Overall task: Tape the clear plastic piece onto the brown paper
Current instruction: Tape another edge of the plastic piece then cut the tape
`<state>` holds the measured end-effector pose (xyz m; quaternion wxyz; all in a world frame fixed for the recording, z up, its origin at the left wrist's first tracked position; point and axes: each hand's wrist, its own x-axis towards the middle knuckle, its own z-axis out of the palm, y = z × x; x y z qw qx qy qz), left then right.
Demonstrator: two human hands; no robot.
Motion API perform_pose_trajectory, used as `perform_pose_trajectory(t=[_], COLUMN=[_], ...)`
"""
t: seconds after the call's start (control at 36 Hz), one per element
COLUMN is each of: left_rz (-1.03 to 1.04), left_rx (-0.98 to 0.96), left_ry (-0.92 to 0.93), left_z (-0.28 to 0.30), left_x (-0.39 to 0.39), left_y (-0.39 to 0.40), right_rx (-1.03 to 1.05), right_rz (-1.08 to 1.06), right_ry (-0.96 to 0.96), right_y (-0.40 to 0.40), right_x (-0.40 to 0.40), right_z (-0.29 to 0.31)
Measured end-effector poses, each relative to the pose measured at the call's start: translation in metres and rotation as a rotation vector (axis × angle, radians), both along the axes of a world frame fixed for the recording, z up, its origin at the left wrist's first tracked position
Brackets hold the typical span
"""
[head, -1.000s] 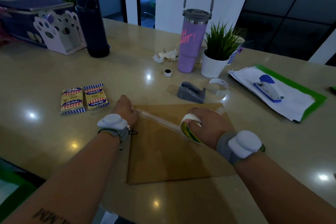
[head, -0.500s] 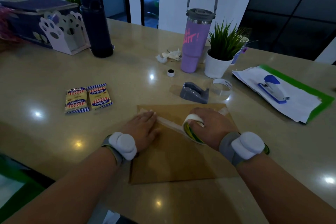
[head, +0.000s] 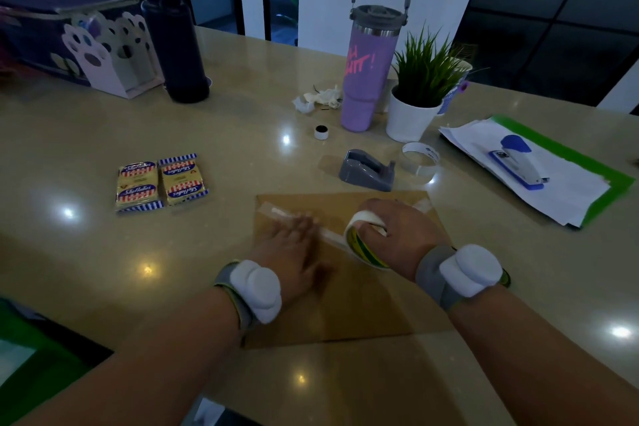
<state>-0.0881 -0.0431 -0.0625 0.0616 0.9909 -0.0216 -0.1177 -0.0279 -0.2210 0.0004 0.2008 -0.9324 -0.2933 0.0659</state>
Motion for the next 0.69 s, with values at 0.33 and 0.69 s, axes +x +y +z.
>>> perform_pose_trajectory(t=[0.33, 0.69], left_rz=[0.025, -0.201], left_rx=[-0.076, -0.059], left_ry=[0.0, 0.019], left_z=[-0.003, -0.003], left_x=[0.009, -0.007], left_y=[0.017, -0.023], right_rx=[0.002, 0.005], right_rz=[-0.014, -0.017], right_ry=[-0.027, -0.036], right_y=[0.0, 0.0], right_x=[-0.002, -0.004], right_z=[0.001, 0.002])
